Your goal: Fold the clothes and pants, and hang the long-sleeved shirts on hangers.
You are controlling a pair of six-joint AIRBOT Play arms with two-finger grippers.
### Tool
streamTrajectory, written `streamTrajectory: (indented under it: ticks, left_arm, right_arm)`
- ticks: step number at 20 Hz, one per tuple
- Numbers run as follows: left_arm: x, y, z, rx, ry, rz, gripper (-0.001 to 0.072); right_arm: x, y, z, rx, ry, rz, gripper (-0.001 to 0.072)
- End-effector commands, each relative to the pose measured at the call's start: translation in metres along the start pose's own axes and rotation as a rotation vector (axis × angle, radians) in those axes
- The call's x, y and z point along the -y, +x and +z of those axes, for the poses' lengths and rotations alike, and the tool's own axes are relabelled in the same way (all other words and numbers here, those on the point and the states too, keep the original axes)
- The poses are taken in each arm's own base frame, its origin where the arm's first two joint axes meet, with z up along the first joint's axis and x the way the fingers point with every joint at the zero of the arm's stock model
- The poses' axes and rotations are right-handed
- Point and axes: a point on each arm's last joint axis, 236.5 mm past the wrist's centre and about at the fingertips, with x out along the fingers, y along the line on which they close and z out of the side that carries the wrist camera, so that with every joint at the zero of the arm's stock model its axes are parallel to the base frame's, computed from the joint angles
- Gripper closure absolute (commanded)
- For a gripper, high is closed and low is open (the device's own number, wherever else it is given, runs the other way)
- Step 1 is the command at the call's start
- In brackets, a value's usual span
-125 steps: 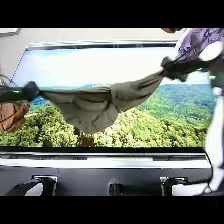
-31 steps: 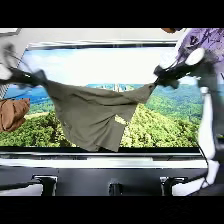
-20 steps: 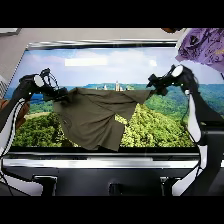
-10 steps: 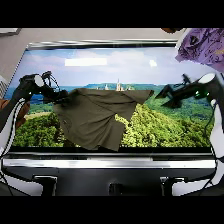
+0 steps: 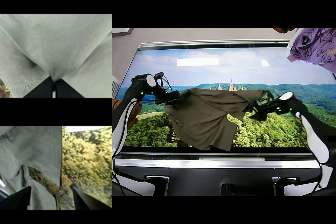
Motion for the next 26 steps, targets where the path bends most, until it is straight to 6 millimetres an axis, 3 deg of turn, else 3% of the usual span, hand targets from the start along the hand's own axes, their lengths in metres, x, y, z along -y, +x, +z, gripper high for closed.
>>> streamTrajectory:
  ticks: [1,5,8,9,11,12,14,16,17,19,22,24,26]
  left_arm:
    - [-0.001,-0.001,0.000,-0.002,-0.001,0.001,0.0692]
    - [-0.001,0.000,0.000,-0.001,-0.001,0.001,0.0691]
    - [-0.001,0.000,0.000,0.000,0.000,0.001,0.0692]
    - [-0.001,0.000,0.000,0.000,-0.001,0.001,0.0692]
    - [-0.001,0.000,0.000,0.000,-0.001,0.001,0.0692]
    - [-0.001,-0.001,0.000,0.000,-0.001,0.001,0.0692]
    - [0.000,-0.005,0.002,0.010,0.004,-0.002,0.0692]
    - [-0.002,-0.022,0.011,0.057,0.020,0.013,0.0692]
    - [-0.004,-0.036,0.019,0.098,0.033,0.031,0.0693]
    - [-0.009,-0.085,0.042,0.226,0.079,0.071,0.0693]
    - [-0.006,-0.194,0.069,0.478,0.133,0.096,0.0693]
    - [-0.003,-0.287,0.068,0.677,0.137,0.089,0.0693]
    - [-0.001,-0.381,0.046,0.872,0.134,0.060,0.0692]
  right_arm:
    - [0.001,0.030,-0.007,-0.014,0.021,-0.019,0.0121]
    - [0.000,0.043,-0.009,-0.009,0.013,-0.034,0.0141]
    - [-0.004,0.056,-0.009,0.010,0.016,-0.040,0.0198]
    - [-0.005,0.060,-0.011,0.008,0.012,-0.042,0.0266]
    - [-0.007,0.061,-0.011,0.011,0.011,-0.039,0.0568]
    - [-0.008,0.059,-0.009,0.017,0.008,-0.036,0.0684]
    - [-0.022,0.050,-0.004,0.049,-0.017,-0.018,0.0683]
    - [-0.047,0.027,0.006,0.113,-0.092,-0.002,0.0684]
    - [-0.061,0.009,0.013,0.161,-0.142,-0.003,0.0684]
    - [-0.099,-0.046,0.029,0.285,-0.239,0.006,0.0684]
    - [-0.162,-0.164,0.038,0.518,-0.396,0.052,0.0684]
    - [-0.199,-0.252,0.016,0.682,-0.509,0.065,0.0684]
    - [-0.227,-0.335,-0.027,0.855,-0.617,0.061,0.0684]
